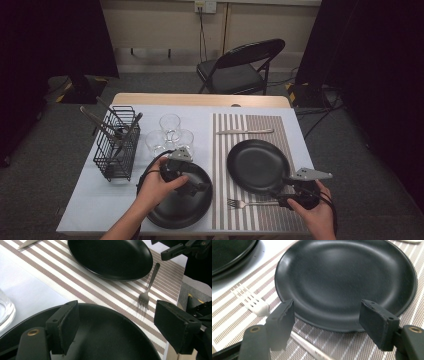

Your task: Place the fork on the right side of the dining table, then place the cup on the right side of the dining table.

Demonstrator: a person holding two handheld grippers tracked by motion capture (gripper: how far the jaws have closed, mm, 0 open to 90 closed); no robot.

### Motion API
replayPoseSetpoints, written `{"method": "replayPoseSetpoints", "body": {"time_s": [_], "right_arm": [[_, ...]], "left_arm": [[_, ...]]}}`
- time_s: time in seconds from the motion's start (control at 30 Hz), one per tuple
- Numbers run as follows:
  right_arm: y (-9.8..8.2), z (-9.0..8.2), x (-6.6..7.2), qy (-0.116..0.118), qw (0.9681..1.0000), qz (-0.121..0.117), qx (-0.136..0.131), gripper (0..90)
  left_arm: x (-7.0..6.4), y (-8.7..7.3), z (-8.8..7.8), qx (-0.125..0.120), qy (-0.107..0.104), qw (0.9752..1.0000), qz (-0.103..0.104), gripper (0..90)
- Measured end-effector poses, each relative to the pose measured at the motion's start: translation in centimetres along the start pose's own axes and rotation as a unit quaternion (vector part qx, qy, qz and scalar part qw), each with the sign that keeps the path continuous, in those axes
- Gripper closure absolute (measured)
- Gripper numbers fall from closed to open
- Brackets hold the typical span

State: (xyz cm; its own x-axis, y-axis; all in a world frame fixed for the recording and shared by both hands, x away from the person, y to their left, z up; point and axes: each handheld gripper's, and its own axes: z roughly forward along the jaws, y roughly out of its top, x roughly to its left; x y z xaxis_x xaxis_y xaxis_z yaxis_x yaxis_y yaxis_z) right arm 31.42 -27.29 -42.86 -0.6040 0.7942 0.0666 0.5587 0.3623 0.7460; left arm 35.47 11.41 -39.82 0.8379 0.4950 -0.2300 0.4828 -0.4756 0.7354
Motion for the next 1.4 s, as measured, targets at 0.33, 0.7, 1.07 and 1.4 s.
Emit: {"method": "replayPoseSetpoints", "body": {"time_s": [0.33, 0.7, 1.07, 1.4], "right_arm": [[2.3, 2.0, 0.7, 0.019, 0.9994, -0.026, 0.012, 27.8], [4.8, 3.7, 1.6, 0.036, 0.9979, -0.050, 0.018, 27.5], [6.5, 4.7, 2.4, 0.048, 0.9967, -0.062, 0.021, 27.4], [8.0, 5.8, 2.6, 0.051, 0.9962, -0.064, 0.029, 27.3]], "left_arm": [[0.4, -1.1, -1.3, -0.005, 0.013, 0.9998, -0.013, 20.3], [0.8, -2.3, -2.9, -0.009, 0.031, 0.9991, -0.029, 20.3], [1.0, -2.5, -3.1, -0.010, 0.033, 0.9989, -0.030, 20.3], [1.0, -2.5, -3.3, -0.013, 0.035, 0.9989, -0.030, 20.3]]}}
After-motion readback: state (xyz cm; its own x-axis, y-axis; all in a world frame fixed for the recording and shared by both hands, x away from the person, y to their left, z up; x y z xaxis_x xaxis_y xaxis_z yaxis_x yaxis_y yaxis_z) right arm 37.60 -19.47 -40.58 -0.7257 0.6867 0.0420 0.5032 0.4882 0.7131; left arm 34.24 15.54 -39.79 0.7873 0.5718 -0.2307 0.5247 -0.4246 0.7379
